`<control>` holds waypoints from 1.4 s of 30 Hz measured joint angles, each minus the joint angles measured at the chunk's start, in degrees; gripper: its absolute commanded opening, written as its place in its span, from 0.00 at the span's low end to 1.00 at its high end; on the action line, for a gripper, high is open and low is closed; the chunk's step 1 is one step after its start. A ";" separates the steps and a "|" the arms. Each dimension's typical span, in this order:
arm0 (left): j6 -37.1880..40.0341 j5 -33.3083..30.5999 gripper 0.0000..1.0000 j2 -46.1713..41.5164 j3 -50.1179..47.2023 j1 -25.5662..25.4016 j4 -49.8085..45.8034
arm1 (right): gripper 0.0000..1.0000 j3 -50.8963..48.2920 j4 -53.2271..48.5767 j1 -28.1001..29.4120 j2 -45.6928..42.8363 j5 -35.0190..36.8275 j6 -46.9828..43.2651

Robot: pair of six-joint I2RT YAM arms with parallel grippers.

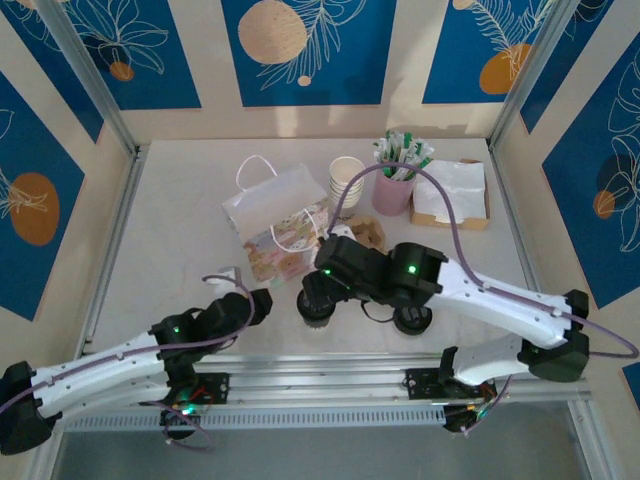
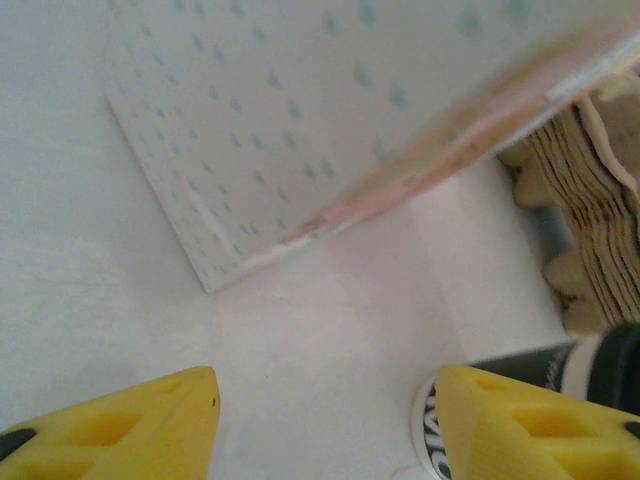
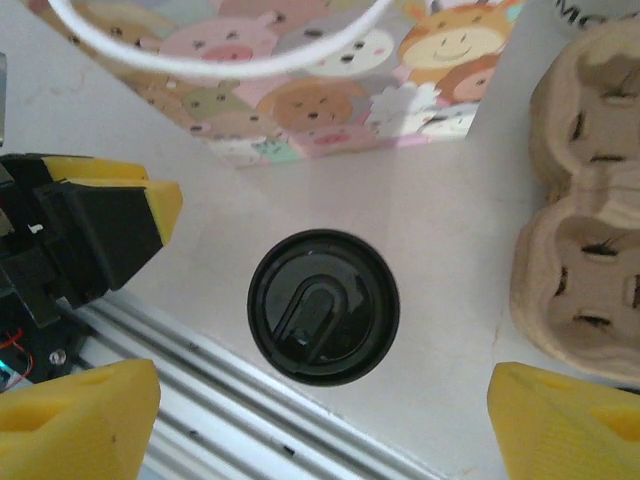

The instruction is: Pack the takeout coffee

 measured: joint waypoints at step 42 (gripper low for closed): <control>6.47 24.85 0.61 30.47 16.46 49.68 22.03 | 0.91 -10.14 1.99 -0.74 -7.28 4.04 7.45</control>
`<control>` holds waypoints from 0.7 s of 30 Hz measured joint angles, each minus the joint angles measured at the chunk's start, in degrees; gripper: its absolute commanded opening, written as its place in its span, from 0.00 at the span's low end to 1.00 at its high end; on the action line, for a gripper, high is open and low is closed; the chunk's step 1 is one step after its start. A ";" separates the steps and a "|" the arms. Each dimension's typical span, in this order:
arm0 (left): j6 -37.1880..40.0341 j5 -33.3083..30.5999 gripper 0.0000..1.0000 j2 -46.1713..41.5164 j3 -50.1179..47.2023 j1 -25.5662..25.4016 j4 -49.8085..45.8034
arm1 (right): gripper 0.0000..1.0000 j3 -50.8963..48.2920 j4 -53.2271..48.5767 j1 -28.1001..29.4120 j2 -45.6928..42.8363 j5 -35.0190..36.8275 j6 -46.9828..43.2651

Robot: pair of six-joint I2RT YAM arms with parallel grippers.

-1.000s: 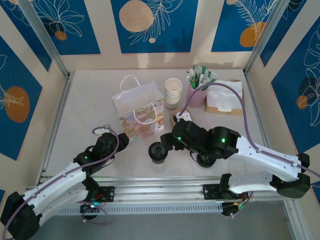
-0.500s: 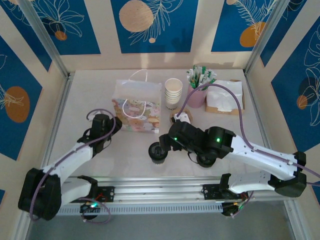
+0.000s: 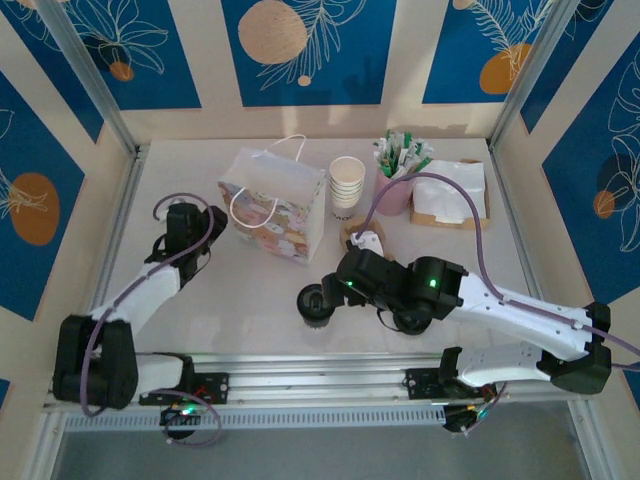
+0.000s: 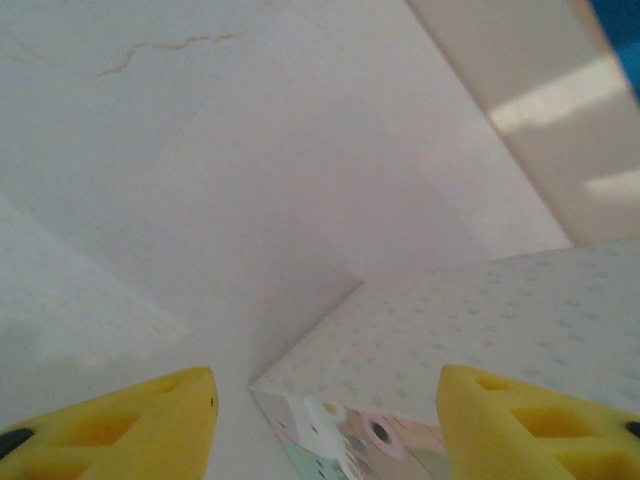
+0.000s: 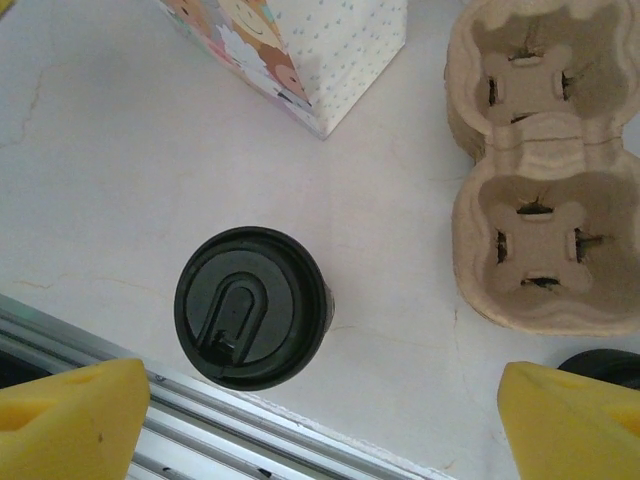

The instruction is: Pack the takeout coffee

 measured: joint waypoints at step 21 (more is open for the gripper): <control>-9.31 0.66 0.74 -24.72 5.86 -26.08 -25.33 | 0.90 -1.97 3.06 -3.48 -0.63 2.49 3.15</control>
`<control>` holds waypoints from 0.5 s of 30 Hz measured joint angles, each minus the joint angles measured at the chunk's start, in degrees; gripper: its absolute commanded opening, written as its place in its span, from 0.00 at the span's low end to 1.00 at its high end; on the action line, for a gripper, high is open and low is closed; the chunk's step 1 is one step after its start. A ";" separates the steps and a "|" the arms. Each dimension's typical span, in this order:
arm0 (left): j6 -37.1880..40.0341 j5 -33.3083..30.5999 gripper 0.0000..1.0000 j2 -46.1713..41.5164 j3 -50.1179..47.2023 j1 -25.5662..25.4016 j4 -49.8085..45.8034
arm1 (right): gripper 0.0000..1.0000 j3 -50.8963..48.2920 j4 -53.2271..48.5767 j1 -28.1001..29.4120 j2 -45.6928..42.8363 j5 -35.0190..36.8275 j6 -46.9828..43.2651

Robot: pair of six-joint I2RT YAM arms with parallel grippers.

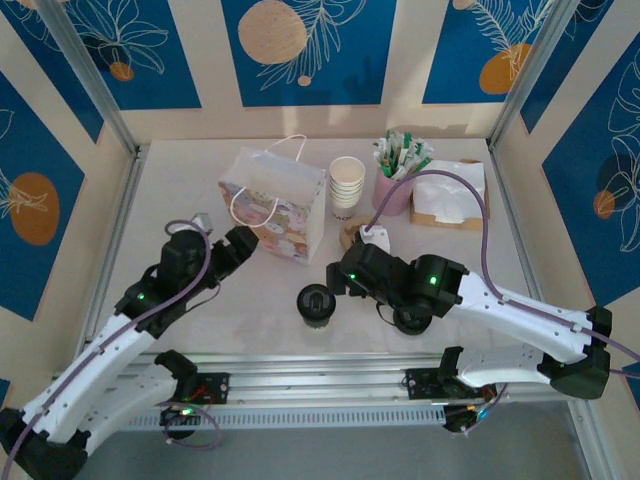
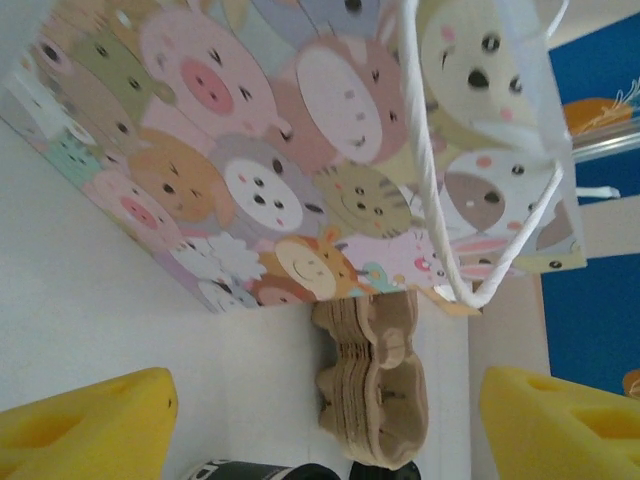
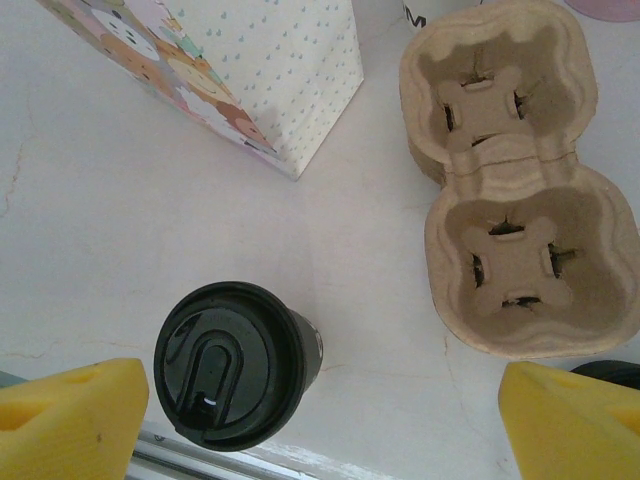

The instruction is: Pack the takeout coffee

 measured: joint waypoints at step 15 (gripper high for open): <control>-0.42 -3.65 0.57 6.86 1.55 -1.88 9.33 | 0.86 0.02 0.07 -2.27 0.00 0.22 -0.92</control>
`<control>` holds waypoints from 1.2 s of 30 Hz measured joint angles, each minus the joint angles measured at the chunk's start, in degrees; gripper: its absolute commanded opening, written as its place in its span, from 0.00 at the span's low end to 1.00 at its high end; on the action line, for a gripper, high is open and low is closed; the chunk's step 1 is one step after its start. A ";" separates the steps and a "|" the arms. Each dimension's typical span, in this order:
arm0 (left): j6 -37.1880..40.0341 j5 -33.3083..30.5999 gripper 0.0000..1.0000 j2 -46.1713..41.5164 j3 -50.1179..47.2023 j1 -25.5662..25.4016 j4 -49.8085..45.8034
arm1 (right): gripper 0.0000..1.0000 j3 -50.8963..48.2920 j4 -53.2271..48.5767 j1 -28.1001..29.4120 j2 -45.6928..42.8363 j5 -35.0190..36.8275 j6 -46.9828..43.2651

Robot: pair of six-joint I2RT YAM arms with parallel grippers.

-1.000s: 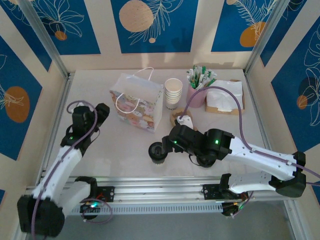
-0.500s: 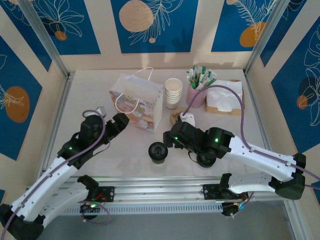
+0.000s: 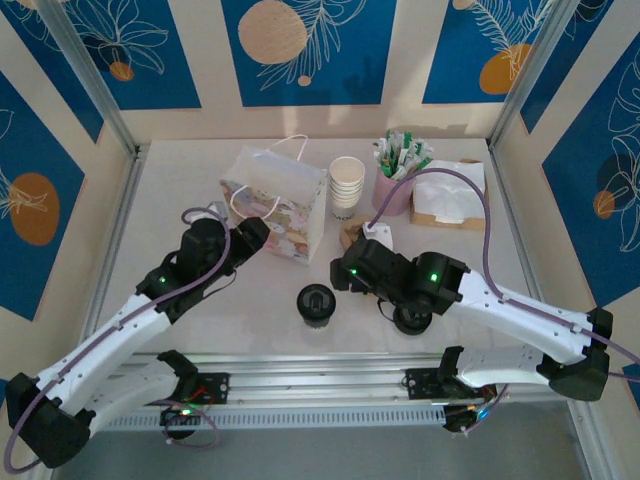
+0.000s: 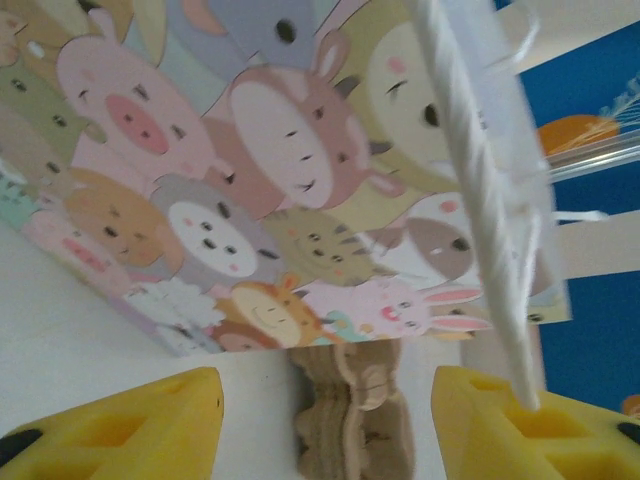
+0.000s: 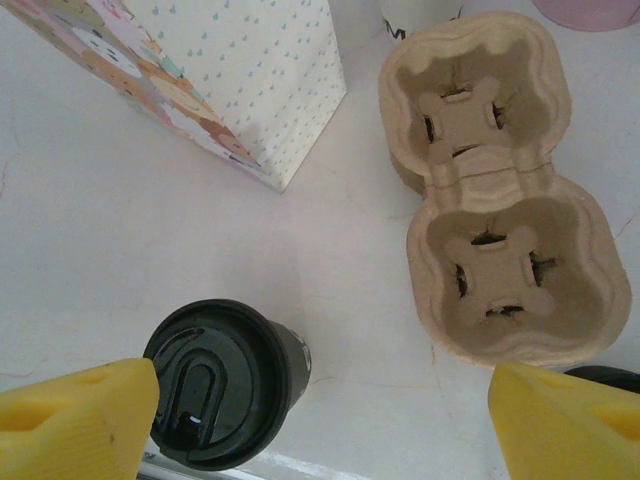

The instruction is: Pack the takeout coffee

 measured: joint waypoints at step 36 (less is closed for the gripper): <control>-10.21 1.53 0.44 -3.93 -6.29 -0.04 24.83 | 0.84 0.00 1.62 -3.72 -1.07 -1.42 -1.49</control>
